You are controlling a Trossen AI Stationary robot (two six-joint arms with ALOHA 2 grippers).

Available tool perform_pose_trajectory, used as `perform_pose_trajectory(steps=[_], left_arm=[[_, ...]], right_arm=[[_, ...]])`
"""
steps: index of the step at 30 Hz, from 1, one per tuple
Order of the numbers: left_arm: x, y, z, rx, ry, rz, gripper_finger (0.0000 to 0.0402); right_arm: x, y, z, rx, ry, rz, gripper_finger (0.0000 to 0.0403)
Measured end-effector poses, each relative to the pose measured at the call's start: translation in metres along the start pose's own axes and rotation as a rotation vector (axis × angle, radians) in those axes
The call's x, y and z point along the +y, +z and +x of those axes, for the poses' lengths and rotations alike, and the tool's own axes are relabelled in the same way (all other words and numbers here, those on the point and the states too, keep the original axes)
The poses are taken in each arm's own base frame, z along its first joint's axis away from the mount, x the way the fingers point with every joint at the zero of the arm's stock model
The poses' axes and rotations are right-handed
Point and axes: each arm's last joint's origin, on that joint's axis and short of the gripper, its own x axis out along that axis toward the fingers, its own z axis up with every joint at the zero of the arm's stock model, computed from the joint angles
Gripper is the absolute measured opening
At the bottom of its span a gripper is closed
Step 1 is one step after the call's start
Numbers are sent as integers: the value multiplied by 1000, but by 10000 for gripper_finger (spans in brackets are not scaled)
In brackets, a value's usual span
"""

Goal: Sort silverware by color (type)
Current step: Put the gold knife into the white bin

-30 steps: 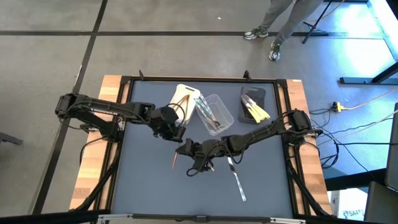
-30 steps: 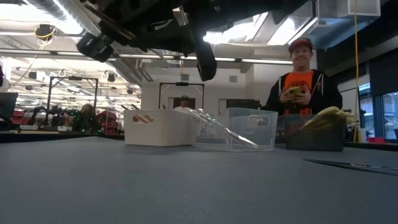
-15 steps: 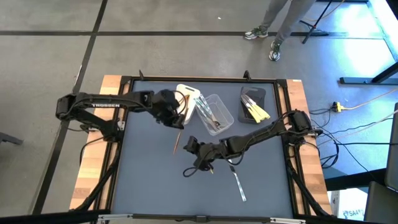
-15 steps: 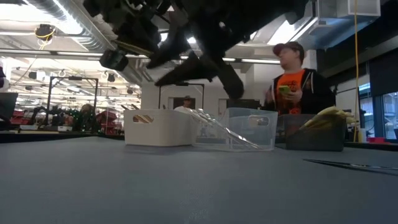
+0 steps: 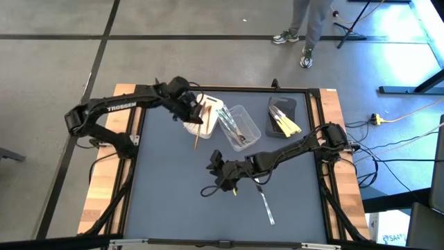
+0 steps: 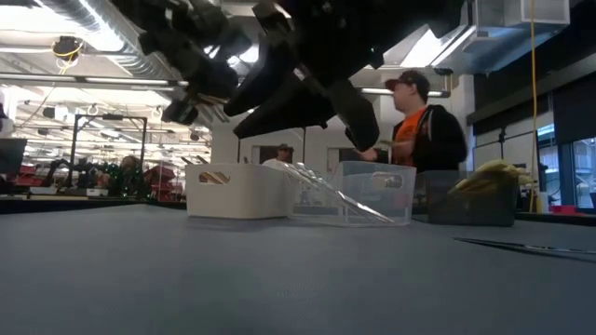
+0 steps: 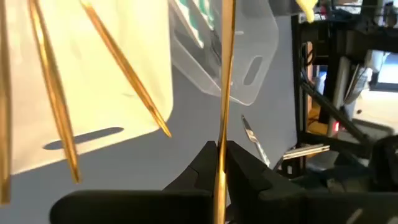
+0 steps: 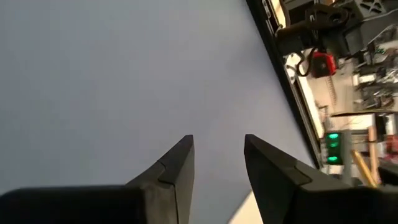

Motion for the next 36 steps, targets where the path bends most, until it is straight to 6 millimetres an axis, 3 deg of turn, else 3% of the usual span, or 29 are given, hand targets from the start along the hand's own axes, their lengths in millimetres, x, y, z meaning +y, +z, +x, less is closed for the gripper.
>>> perform_pose_trajectory(steps=[8, 16, 36], left_arm=[[35, 28, 30, 148, 1, -153, 16], [65, 51, 58, 244, -66, -306, 16], [77, 61, 55, 186, -34, -358, 16]], right_arm=[[1, 2, 0, -59, 47, 145, 134], [1, 3, 0, -80, 69, 184, 134], [2, 3, 0, -79, 70, 184, 134]])
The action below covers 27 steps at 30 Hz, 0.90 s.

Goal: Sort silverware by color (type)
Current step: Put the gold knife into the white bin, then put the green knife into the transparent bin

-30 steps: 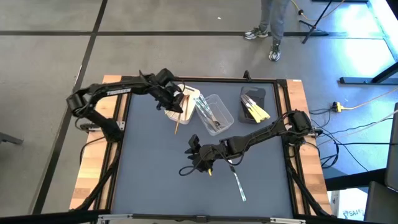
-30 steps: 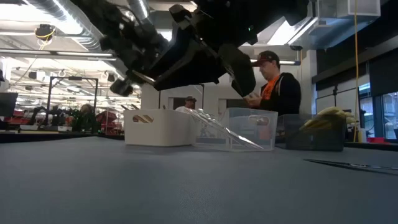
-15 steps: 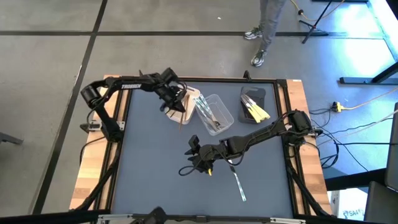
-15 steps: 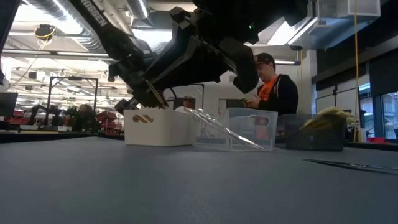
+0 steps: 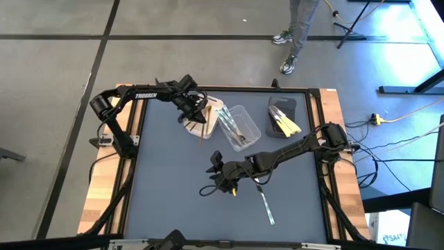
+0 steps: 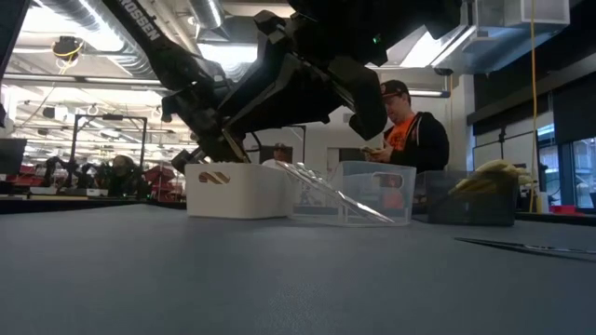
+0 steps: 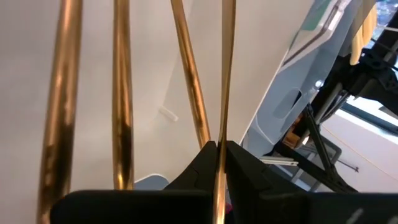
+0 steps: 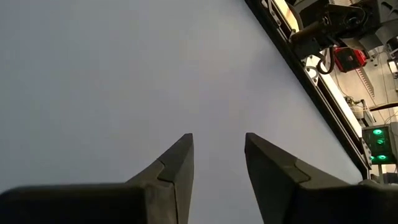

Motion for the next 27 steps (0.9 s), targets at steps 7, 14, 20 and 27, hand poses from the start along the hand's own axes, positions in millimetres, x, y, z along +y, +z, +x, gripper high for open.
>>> perform_pose_trajectory(steps=[7, 14, 20, 27], left_arm=[[0, 1, 0, -25, 16, -1, 16], [0, 0, 0, -15, 10, -1, 39], [1, 1, 0, -39, 25, 0, 79], [-2, -2, -3, -12, -2, 9, 82]], right_arm=[[0, 0, 0, 0, 0, 0, 134], [0, 0, 0, 0, 0, 0, 134], [0, 0, 0, 1, 1, -1, 134], [0, 0, 0, 12, -11, -1, 134]])
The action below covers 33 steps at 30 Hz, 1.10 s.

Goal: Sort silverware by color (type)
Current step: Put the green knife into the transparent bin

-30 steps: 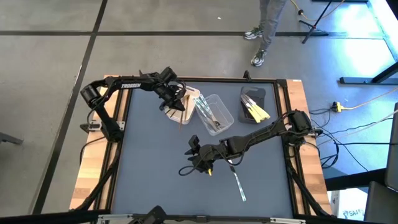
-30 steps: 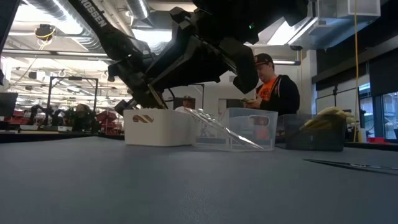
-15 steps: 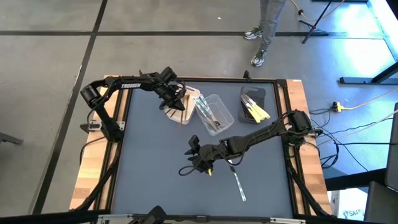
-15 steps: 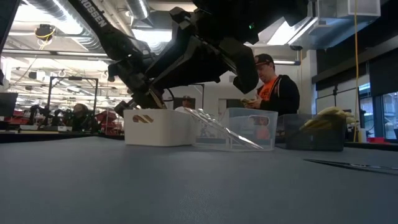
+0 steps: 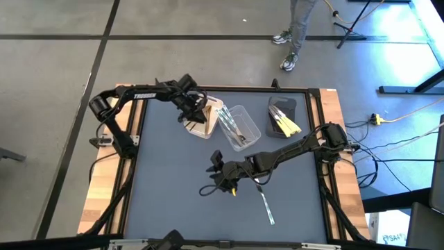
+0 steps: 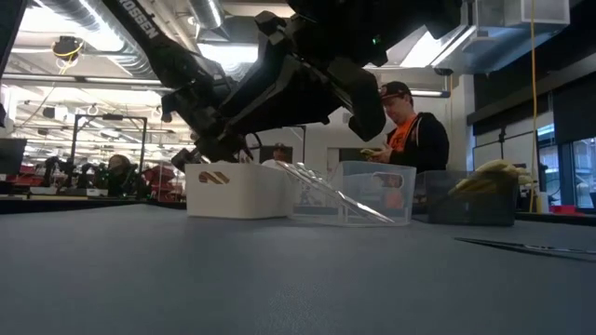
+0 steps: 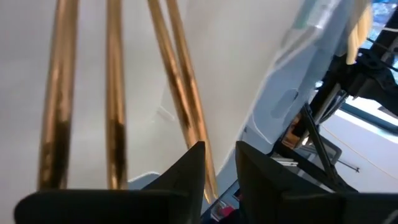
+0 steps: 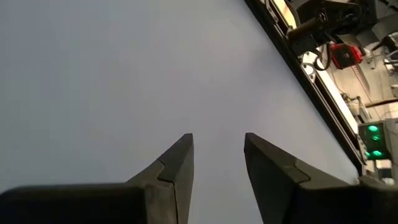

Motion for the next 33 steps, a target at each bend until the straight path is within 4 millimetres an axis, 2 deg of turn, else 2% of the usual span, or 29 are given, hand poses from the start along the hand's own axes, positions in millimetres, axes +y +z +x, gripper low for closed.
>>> perform_pose_trajectory(steps=[14, 24, 33], left_arm=[[-18, -16, -22, -40, -62, 87, 81], [-38, -41, -54, -149, -116, 294, 81], [-58, -84, -92, -390, -103, 662, 81]], right_arm=[[-2, -1, -3, 45, -33, -1, 134], [-18, 4, -39, 105, -29, 35, 134], [-27, -3, -73, 286, -64, 87, 134]])
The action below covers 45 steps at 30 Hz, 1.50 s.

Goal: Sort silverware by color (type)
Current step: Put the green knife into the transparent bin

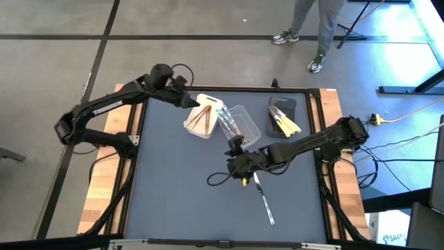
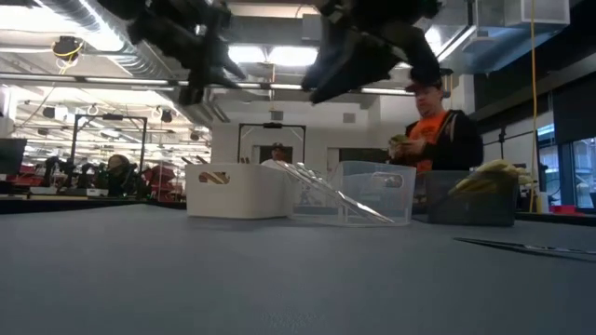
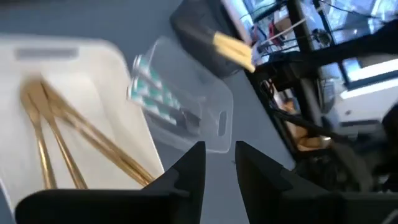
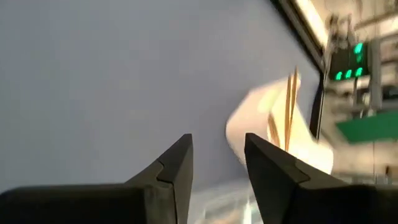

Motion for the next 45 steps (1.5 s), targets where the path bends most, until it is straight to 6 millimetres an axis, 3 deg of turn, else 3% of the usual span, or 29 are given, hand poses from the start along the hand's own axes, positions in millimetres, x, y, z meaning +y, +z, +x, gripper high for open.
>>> perform_pose_trajectory(steps=[6, 14, 23, 27, 36, 45], left_arm=[[-28, -17, -20, -75, 31, 284, 81], [-58, -42, -31, -144, 82, 587, 81], [-84, -70, -28, -144, 78, 768, 81], [-92, -82, -23, -138, 88, 803, 81], [-108, -106, -18, -120, 72, 861, 81], [-117, -120, -4, -105, 72, 899, 81]], right_arm=[[-9, -13, -28, 104, -9, 111, 134], [-24, -31, -72, 157, -10, 334, 134], [-33, -49, -110, 185, -6, 596, 134], [-31, -53, -116, 218, 71, 743, 134], [-19, -50, -118, 274, 469, 977, 134], [-17, -51, -117, 370, 451, 1241, 134]])
